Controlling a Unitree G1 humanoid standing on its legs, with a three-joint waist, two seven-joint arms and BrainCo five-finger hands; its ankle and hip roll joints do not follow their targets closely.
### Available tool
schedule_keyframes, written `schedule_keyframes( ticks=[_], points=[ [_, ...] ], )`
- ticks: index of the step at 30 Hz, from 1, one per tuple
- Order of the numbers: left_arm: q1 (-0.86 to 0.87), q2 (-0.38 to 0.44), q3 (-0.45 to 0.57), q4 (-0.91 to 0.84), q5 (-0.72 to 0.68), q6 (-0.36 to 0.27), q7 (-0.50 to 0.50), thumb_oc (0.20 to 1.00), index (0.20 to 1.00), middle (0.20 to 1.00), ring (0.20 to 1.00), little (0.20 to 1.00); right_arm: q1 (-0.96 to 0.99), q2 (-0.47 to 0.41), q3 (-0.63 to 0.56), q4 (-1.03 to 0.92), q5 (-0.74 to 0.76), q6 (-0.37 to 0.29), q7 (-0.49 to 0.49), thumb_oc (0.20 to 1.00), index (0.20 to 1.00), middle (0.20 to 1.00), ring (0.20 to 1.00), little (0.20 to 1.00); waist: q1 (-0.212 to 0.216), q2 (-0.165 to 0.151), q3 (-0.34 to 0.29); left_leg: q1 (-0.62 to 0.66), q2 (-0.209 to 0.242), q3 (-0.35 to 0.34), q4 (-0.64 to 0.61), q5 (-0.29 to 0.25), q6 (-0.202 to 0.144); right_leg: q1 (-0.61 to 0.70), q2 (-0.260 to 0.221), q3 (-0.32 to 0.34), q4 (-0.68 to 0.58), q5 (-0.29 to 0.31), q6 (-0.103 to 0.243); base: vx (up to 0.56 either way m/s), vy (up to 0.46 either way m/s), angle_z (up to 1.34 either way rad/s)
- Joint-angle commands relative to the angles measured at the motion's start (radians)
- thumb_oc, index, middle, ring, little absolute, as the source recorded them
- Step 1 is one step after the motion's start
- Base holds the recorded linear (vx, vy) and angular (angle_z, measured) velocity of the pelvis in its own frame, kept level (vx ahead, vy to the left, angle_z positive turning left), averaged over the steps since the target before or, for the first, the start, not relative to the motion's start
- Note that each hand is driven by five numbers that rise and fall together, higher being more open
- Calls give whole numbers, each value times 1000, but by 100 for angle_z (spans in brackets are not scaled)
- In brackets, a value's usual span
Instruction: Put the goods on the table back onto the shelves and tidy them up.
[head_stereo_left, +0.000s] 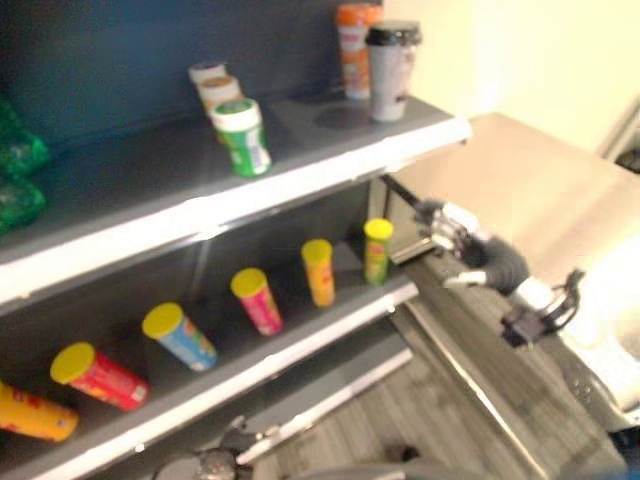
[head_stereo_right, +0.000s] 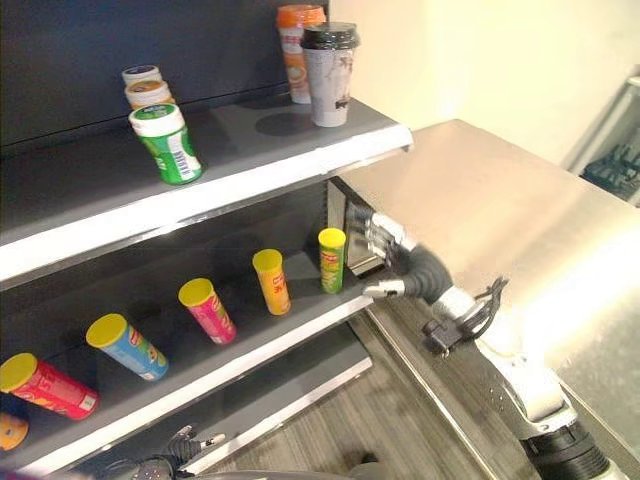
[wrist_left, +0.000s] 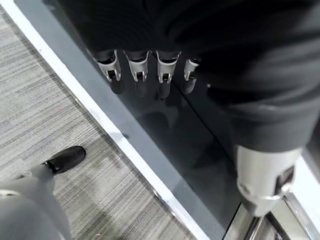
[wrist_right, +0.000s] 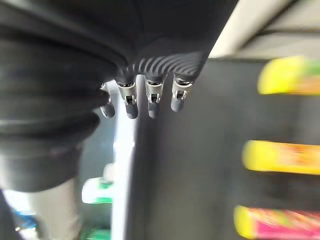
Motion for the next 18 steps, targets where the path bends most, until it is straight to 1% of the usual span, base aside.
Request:
schedule_keyframes(
  ticks=[1, 2, 3, 4, 5, 6, 7, 8, 9, 10, 11, 12, 13, 15, 18],
  points=[
    [-46, 49, 11, -33, 32, -30, -11, 1000, 1000, 1000, 1000, 1000, 53, 87, 83, 162, -158, 19, 13, 1000, 1000, 1000, 1000, 1000, 24, -31, 35, 21, 3, 46, 92, -187, -12, -112, -25, -9, 84, -72, 41, -39, 7, 0],
    [-51, 38, -6, -44, 27, -28, -8, 1000, 1000, 1000, 1000, 1000, 56, 136, 105, 297, -267, 16, -41, 1000, 1000, 1000, 1000, 1000, 29, -30, 42, 15, 0, 39, 91, -184, -11, -112, -27, -13, 84, -71, 41, 0, 0, 0],
    [-51, 38, -6, -44, 27, -28, -8, 1000, 1000, 1000, 1000, 1000, 54, 137, 106, 300, -268, 14, -41, 1000, 1000, 1000, 1000, 1000, 28, -31, 43, 15, 0, 39, 91, -184, -11, -111, -27, -13, 84, -71, 41, -23, -2, 8],
    [-44, 34, -7, -38, 20, -25, -4, 1000, 1000, 1000, 1000, 1000, 76, 175, 94, 367, -290, 19, -60, 1000, 1000, 1000, 1000, 1000, 31, -30, 45, 12, 0, 33, 91, -182, -10, -110, -28, -15, 83, -70, 40, -10, 0, 8],
    [-47, 26, -9, -45, 6, -23, -1, 1000, 1000, 1000, 1000, 1000, 66, 208, 92, 444, -322, 17, -98, 1000, 1000, 1000, 1000, 1000, 33, -31, 47, 11, -2, 29, 90, -181, -9, -109, -28, -16, 82, -70, 40, -10, 0, 8],
    [-47, 27, -9, -45, 6, -23, -1, 1000, 1000, 1000, 1000, 1000, 64, 210, 93, 447, -323, 16, -98, 1000, 1000, 1000, 1000, 1000, 32, -31, 48, 11, -2, 29, 90, -181, -9, -109, -28, -16, 82, -70, 40, 0, 0, 0],
    [-44, 23, -9, -41, -3, -21, 2, 1000, 1000, 1000, 1000, 1000, 66, 245, 93, 514, -374, 8, -119, 1000, 1000, 1000, 1000, 1000, 36, -32, 48, 9, -3, 24, 90, -181, -8, -109, -29, -19, 82, -72, 39, 0, 0, 0],
    [-35, 21, -9, -39, -13, -17, 4, 1000, 1000, 1000, 1000, 1000, 75, 273, 91, 562, -410, 18, -133, 1000, 1000, 1000, 1000, 1000, 40, -33, 51, 6, -4, 17, 91, -180, -6, -108, -28, -22, 83, -73, 38, 0, 0, 0],
    [-37, 17, -10, -43, -25, -17, 9, 1000, 1000, 1000, 1000, 1000, 66, 289, 89, 624, -447, 20, -158, 1000, 1000, 1000, 1000, 1000, 44, -33, 52, 4, -5, 13, 92, -180, -6, -107, -29, -23, 83, -73, 38, -5, -25, 4],
    [-36, 15, -12, -41, -50, -18, 12, 1000, 1000, 1000, 1000, 1000, 53, 342, 81, 781, -503, 22, -206, 1000, 1000, 1000, 1000, 1000, 54, -36, 56, -2, -8, 3, 96, -179, -4, -104, -28, -29, 85, -75, 35, -4, -19, 4],
    [-36, 15, -12, -41, -50, -18, 12, 1000, 1000, 1000, 1000, 1000, 53, 342, 81, 781, -503, 22, -206, 1000, 1000, 1000, 1000, 1000, 54, -36, 56, -2, -8, 3, 96, -179, -4, -104, -28, -29, 85, -75, 35, -5, -27, 15],
    [-43, 15, -19, -33, -53, -17, 21, 1000, 1000, 1000, 1000, 1000, 25, 375, 90, 905, -576, 25, -255, 1000, 1000, 1000, 1000, 1000, 63, -37, 60, -4, -9, -4, 98, -180, -2, -102, -28, -33, 88, -79, 33, -7, -18, 18],
    [-49, 10, -24, -22, -59, -13, 28, 1000, 1000, 1000, 1000, 1000, 17, 401, 71, 979, -571, 40, -275, 1000, 1000, 1000, 1000, 1000, 66, -38, 61, -8, -11, -7, 101, -180, 0, -101, -28, -34, 89, -80, 32, -9, -23, 27],
    [-67, 12, -23, -6, -76, -13, 28, 1000, 1000, 1000, 1000, 1000, 3, 433, 43, 1104, -570, 44, -305, 1000, 1000, 1000, 1000, 1000, 69, -39, 63, -9, -12, -12, 104, -182, 1, -98, -28, -35, 89, -83, 31, 5, -17, 14],
    [-89, 14, -28, 12, -93, -12, 25, 1000, 1000, 1000, 1000, 1000, -22, 458, 3, 1261, -568, 58, -333, 1000, 1000, 1000, 1000, 1000, 72, -42, 63, -9, -13, -16, 109, -186, 3, -93, -27, -38, 91, -88, 29, 14, -21, 5]
  ],
)
